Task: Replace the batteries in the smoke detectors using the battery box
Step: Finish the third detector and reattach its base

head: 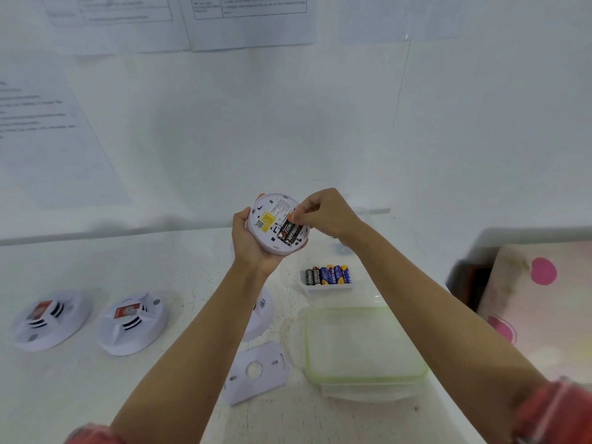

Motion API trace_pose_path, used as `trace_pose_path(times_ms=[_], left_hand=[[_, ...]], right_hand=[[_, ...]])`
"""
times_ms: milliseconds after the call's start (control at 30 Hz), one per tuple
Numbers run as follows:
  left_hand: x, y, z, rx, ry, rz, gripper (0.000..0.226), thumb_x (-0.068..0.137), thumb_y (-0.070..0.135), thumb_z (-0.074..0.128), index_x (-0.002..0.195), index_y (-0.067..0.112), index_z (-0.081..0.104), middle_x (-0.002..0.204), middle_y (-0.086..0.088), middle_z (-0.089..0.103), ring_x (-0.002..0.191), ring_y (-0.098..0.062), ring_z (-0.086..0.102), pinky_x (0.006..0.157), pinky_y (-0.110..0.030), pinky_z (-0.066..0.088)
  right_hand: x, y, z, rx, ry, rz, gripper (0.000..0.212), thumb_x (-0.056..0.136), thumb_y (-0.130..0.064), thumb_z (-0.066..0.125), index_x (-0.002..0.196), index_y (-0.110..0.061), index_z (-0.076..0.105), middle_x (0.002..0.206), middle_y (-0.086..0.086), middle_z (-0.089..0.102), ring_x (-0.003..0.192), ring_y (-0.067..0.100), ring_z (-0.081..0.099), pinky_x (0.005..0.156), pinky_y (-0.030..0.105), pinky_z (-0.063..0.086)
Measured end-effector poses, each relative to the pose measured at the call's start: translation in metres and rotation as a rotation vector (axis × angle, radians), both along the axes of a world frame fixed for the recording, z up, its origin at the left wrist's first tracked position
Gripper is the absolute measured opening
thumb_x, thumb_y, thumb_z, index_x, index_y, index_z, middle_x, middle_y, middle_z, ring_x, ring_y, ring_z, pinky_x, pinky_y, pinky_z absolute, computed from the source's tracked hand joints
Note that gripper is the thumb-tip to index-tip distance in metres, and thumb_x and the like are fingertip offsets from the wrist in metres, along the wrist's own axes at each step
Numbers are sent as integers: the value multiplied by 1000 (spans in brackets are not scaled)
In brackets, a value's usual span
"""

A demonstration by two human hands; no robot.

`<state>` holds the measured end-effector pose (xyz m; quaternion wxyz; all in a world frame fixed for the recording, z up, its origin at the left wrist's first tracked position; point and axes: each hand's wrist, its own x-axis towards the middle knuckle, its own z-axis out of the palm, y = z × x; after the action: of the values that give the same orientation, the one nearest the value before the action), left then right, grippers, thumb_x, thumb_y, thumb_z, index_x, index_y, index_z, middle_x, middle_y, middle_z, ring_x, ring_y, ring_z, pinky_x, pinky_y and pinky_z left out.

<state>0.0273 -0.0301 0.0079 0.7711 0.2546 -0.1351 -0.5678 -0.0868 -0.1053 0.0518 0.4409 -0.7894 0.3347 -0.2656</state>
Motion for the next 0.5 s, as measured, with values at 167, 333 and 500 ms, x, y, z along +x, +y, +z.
trace_pose_path(times_ms=[167, 333, 500], left_hand=[[-1, -1, -4, 23, -18, 32, 35, 91, 39, 27, 99, 29, 59, 108, -13, 60, 97, -31, 54, 86, -49, 42], [-1, 0, -11, 52, -31, 47, 34, 91, 38, 27, 98, 29, 59, 109, -12, 59, 94, -30, 54, 84, -47, 43], [1, -1, -13, 60, -19, 60, 34, 91, 37, 28, 98, 29, 60, 110, -13, 58, 95, -30, 54, 85, -48, 43]], right_hand=[[2, 3, -5, -19, 40, -18, 15, 76, -18, 75, 64, -13, 66, 65, 3, 63, 68, 16, 57, 69, 33, 47], [4, 5, -15, 33, 36, -34, 22, 76, -18, 75, 58, -18, 61, 66, 3, 63, 73, 18, 59, 70, 34, 48], [6, 4, -16, 50, 41, -44, 22, 77, -16, 73, 58, -19, 61, 79, 12, 69, 82, 27, 64, 78, 40, 52]])
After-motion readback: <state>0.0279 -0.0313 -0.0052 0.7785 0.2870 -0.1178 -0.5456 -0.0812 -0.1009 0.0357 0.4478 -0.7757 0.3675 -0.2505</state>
